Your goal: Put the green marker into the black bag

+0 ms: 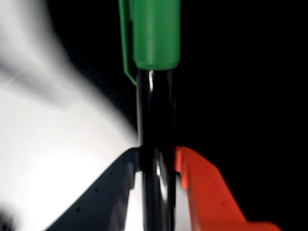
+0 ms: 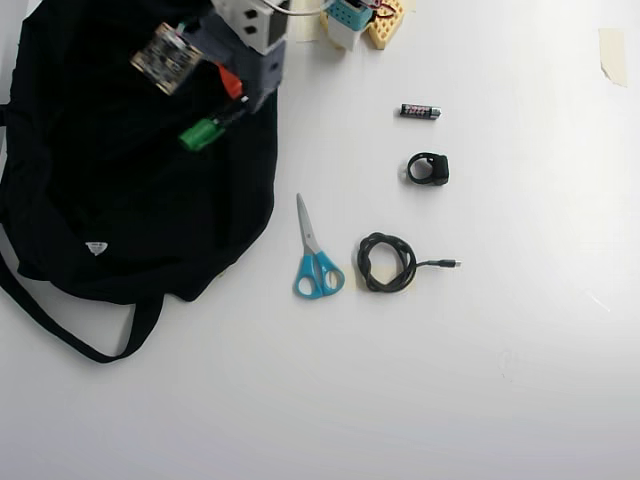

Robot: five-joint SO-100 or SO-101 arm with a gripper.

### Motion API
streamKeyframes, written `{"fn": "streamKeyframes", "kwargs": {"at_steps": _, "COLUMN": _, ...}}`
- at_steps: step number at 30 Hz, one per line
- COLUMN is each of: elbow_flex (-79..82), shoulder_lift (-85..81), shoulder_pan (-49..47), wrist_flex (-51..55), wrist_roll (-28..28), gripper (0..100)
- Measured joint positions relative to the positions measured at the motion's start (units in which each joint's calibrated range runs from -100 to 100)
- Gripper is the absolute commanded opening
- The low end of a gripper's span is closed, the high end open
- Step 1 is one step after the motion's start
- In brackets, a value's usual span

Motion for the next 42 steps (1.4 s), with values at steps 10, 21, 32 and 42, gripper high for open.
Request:
{"fn": "streamKeyframes", "kwargs": {"at_steps": 10, "elbow_flex": -0.2, "shoulder_lift": 18.1, "shoulder_pan": 20.5, "wrist_flex": -23.6, "wrist_roll": 2.8, "gripper": 3}}
{"fn": "streamKeyframes", "kwargs": {"at_steps": 21, "elbow_flex": -0.4, "shoulder_lift": 21.8, "shoulder_pan": 19.5, "wrist_flex": -21.0, "wrist_roll": 5.0, "gripper": 19}}
{"fn": "streamKeyframes", "kwargs": {"at_steps": 32, "elbow_flex": 3.5, "shoulder_lift": -17.6, "shoulder_pan": -22.3, "wrist_flex": -3.5, "wrist_roll": -0.2, "gripper": 2}}
{"fn": "streamKeyframes", "kwargs": {"at_steps": 42, "elbow_flex": 31.2, "shoulder_lift": -39.9, "shoulder_pan": -33.4, "wrist_flex": -9.1, "wrist_roll": -0.6, "gripper": 2}}
